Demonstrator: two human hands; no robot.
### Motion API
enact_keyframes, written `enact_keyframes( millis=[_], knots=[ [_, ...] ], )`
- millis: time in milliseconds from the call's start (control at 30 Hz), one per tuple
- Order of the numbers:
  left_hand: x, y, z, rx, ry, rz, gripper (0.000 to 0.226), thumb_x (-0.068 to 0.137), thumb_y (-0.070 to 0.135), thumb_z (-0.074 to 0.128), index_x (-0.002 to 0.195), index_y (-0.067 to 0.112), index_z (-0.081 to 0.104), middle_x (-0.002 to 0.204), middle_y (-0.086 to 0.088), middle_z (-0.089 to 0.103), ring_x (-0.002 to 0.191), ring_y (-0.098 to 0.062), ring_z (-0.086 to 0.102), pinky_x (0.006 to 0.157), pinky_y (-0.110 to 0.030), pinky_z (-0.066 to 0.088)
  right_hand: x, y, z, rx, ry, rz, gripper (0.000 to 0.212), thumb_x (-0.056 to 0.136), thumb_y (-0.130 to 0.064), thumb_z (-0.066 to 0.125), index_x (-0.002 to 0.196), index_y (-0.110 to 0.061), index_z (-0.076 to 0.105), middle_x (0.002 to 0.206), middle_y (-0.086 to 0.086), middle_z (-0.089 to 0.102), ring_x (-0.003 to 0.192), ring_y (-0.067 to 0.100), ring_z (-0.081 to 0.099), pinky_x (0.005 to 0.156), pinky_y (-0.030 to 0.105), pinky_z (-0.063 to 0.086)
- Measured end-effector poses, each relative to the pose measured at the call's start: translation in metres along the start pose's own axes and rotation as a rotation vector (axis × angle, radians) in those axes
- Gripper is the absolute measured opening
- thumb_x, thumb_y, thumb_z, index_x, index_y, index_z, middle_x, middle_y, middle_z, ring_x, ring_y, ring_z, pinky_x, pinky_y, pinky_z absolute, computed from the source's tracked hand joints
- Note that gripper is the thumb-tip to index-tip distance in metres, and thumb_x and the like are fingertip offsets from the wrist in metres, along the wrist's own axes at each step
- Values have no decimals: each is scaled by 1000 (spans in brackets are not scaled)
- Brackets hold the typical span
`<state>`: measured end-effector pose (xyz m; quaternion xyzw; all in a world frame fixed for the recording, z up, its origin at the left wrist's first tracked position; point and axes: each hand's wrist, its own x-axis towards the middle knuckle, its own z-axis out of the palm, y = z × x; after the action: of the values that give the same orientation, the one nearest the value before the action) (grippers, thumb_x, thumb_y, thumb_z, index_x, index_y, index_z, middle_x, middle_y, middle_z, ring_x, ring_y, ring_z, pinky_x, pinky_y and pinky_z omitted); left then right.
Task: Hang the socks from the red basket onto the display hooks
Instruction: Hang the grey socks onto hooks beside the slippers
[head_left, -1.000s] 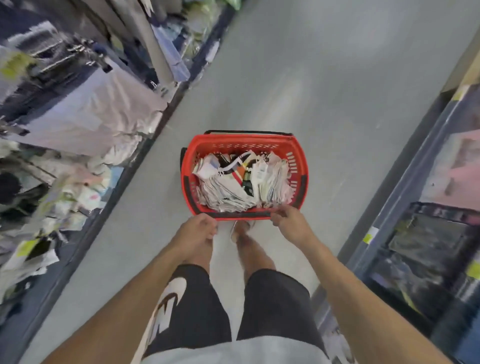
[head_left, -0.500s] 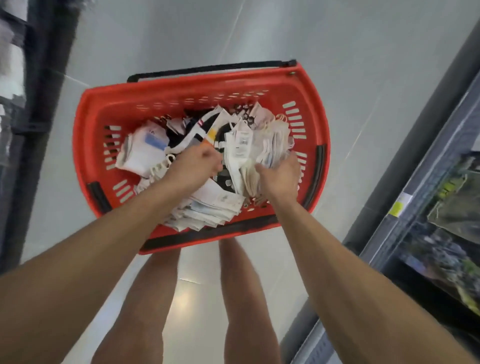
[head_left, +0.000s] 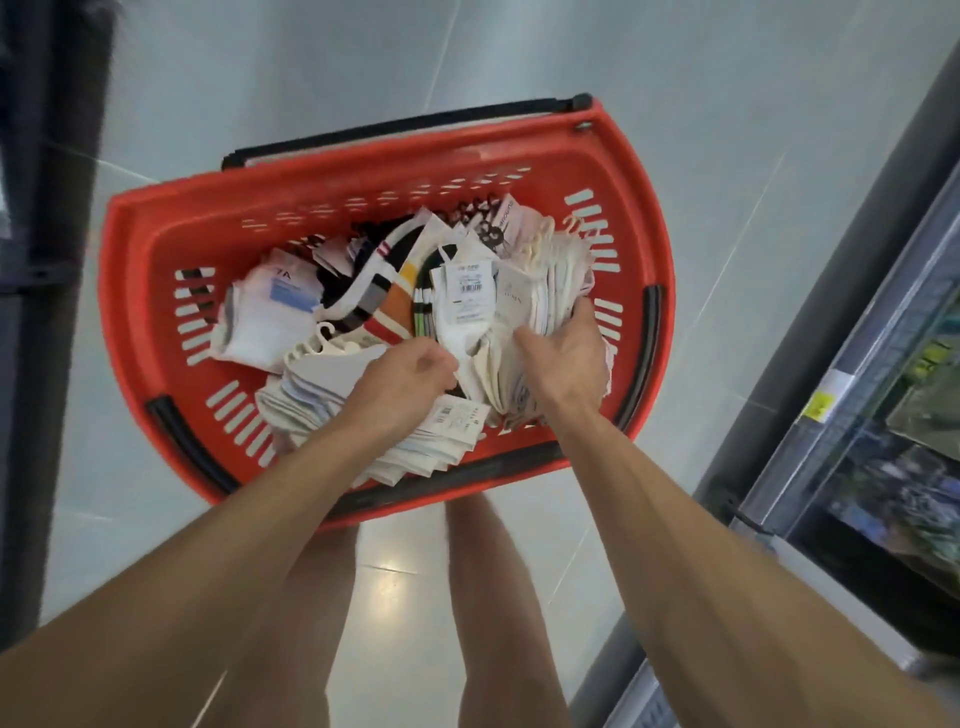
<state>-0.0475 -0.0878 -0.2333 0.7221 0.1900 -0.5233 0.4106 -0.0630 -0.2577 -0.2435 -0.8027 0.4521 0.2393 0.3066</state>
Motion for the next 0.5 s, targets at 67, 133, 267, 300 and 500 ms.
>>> enact_keyframes(
  millis=[67, 133, 267, 300, 500],
  knots=[
    [-15, -3, -14, -25, 36, -7, 10, 95, 32, 57, 93, 33, 67, 93, 15, 72, 97, -10, 68, 88, -37, 51, -12, -1, -13, 76, 25, -13, 46, 74, -40, 64, 116, -27, 48, 108, -9, 64, 100, 20, 63, 92, 51, 52],
    [-30, 3, -24, -51, 64, 6, 11, 95, 29, 57, 93, 31, 67, 93, 12, 73, 96, -10, 68, 88, -37, 51, -25, -4, -31, 176, 31, -14, 42, 73, -38, 66, 110, -29, 49, 104, -12, 64, 95, 15, 64, 87, 47, 55],
    [-62, 30, -39, -172, 98, 60, 13, 97, 22, 55, 97, 26, 68, 98, 6, 75, 97, -9, 69, 89, -33, 51, -54, -18, -73, 483, -96, -17, 37, 72, -23, 72, 104, -35, 57, 97, -20, 70, 88, 1, 68, 74, 27, 57],
    [-71, 39, -42, -200, 111, 83, 13, 98, 23, 55, 98, 27, 67, 97, 8, 75, 97, -7, 69, 89, -31, 50, -63, -23, -85, 529, -144, -39, 38, 70, -22, 71, 105, -32, 59, 97, -20, 72, 86, 1, 69, 67, 22, 56],
    [-158, 94, -68, -447, 99, 185, 27, 96, 46, 58, 115, 29, 67, 116, 9, 71, 115, -12, 63, 103, -36, 46, -133, -80, -149, 627, -445, -332, 59, 64, -23, 72, 121, -16, 61, 117, 5, 71, 104, 23, 69, 74, 27, 56]
  ],
)
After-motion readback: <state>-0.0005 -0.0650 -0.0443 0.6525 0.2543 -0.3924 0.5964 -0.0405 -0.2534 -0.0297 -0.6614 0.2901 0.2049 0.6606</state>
